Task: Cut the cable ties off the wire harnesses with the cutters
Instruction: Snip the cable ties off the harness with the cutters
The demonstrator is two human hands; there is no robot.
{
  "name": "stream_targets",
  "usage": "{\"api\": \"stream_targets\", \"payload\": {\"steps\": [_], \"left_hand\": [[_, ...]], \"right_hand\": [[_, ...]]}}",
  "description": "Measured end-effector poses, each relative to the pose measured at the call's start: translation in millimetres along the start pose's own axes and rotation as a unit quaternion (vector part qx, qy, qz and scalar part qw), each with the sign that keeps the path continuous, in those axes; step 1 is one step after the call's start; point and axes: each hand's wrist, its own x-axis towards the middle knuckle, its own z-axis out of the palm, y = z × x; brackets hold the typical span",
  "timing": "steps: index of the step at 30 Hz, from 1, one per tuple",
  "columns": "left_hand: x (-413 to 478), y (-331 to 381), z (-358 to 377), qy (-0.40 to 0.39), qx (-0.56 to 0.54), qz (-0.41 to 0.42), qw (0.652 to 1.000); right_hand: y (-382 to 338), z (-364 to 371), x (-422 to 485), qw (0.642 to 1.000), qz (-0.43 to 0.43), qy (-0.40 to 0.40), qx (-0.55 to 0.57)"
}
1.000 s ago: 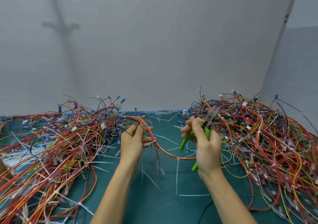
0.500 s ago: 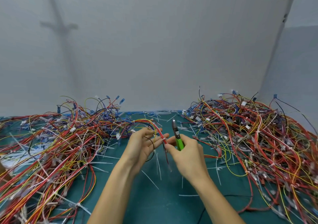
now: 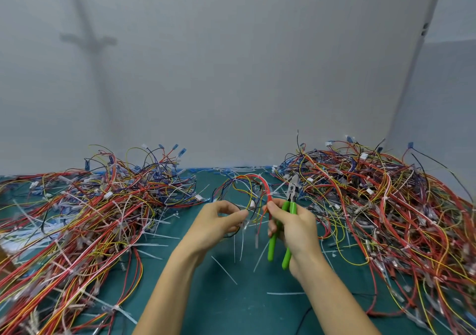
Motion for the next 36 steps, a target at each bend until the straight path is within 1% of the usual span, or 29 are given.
{"api": "stream_targets", "payload": {"steps": [5,8,10,11,12,14,15,16,17,20,23,26,30,33,36], "left_hand": [[-1.9,-0.1,-7.9,-0.125,0.041,0.040,0.991],[-1.8,-1.7,-10.3,-0.135,0.034,0.059,0.988],[-1.5,-1.3,-13.1,-0.116,-0.023,0.056,0.991],[-1.7,-0.5,-14.5,-0.106,-0.074,0.048,0.990],[-1.8,0.9,-15.8,-0.100,-0.141,0.038,0.984],[-1.9,3.8,-17.4,-0.100,-0.265,0.035,0.958],[-2.0,5.1,-16.8,-0.102,-0.296,0.039,0.949],[-2.7,6.3,-14.7,-0.106,-0.300,0.042,0.947],[-3.2,6.2,-11.8,-0.107,-0.275,0.044,0.954],[-4.1,5.3,-0.5,-0.102,-0.152,0.046,0.982],[-2.0,4.9,4.6,-0.084,-0.077,0.065,0.991],[-0.4,4.7,5.5,-0.055,-0.066,0.088,0.992],[-0.9,4.7,8.9,-0.022,-0.074,0.096,0.992],[0.3,5.2,14.0,0.039,-0.083,0.092,0.991],[1.6,5.9,18.0,0.086,-0.087,0.079,0.989]], "right_hand": [[-0.7,-1.8,2.8,0.998,0.028,-0.009,0.053],[-1.0,-2.2,3.3,0.997,0.032,-0.016,0.068],[-1.3,-1.9,3.0,0.997,0.031,-0.020,0.074],[-1.2,-1.7,2.8,0.997,0.032,-0.020,0.074],[-1.0,-1.5,2.8,0.997,0.033,-0.018,0.073],[0.3,-0.8,2.7,0.997,0.036,-0.014,0.068],[1.2,-0.3,2.5,0.997,0.037,-0.014,0.065],[2.0,0.2,2.3,0.997,0.036,-0.015,0.060],[3.1,1.0,1.9,0.998,0.034,-0.018,0.054],[5.9,3.4,1.3,0.999,0.024,-0.021,0.041],[7.4,5.3,0.6,0.999,0.007,-0.019,0.028],[7.8,5.8,-0.4,1.000,-0.008,-0.020,0.013],[8.1,9.3,-3.5,0.999,-0.034,-0.027,-0.008],[9.1,11.6,-5.7,0.998,-0.043,-0.031,-0.021],[7.3,11.0,-6.1,0.995,-0.070,-0.018,-0.075]]}}
